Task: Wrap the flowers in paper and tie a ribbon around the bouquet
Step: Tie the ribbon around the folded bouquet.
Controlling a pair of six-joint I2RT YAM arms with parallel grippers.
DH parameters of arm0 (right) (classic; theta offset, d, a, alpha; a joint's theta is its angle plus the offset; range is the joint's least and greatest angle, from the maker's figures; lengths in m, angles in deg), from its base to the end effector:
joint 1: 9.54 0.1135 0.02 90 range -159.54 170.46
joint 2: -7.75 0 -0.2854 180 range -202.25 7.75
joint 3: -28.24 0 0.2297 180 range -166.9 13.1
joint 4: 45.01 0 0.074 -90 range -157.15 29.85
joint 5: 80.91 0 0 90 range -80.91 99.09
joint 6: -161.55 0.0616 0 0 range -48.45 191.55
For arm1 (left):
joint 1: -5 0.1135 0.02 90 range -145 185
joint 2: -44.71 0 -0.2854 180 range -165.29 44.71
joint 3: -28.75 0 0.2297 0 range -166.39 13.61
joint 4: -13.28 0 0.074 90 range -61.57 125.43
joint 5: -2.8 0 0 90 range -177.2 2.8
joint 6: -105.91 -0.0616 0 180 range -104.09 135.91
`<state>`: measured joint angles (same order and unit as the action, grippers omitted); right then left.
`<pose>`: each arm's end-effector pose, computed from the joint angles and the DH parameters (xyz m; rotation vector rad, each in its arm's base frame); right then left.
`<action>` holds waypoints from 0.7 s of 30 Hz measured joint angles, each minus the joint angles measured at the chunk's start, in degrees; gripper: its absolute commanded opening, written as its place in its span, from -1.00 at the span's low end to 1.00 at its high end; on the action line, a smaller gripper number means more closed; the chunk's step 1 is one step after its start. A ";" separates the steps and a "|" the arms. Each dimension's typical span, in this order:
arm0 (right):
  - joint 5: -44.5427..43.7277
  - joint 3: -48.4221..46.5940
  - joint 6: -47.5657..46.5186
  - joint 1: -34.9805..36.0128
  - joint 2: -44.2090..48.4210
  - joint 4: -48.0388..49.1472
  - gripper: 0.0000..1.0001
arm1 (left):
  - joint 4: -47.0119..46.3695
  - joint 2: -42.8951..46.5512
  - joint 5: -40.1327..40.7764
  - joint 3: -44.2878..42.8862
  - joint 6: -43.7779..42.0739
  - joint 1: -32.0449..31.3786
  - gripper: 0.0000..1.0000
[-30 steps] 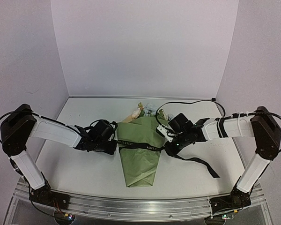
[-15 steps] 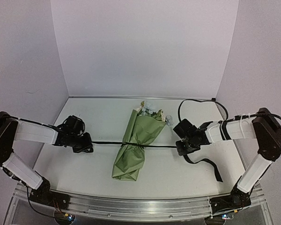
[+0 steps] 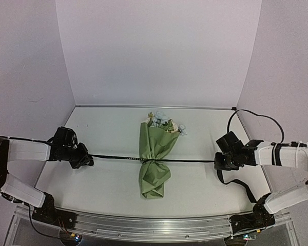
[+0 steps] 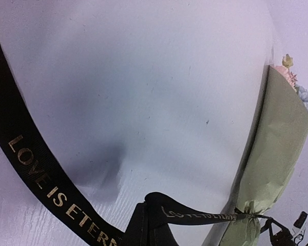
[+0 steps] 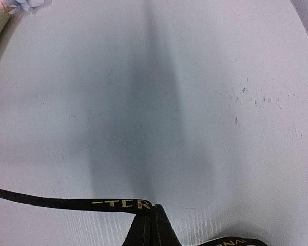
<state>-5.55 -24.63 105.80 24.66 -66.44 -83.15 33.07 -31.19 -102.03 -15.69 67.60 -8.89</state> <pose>0.1941 0.1131 0.1895 0.0909 2.5589 0.1211 0.2195 -0.0705 0.1663 -0.7297 2.4985 -0.7797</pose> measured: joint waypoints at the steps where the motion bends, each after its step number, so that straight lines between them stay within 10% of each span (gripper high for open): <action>1: 0.63 0.79 0.17 -0.34 1.46 -0.21 -1.00 | 0.39 0.75 0.00 0.26 0.11 0.37 -1.00; 21: 11.87 9.13 4.40 -7.30 12.83 -1.61 -1.00 | 6.80 12.78 2.50 6.79 5.87 4.90 -1.00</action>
<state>6.32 -15.50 110.21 17.37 -53.61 -84.76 39.87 -18.41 -99.53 -8.89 73.47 -3.98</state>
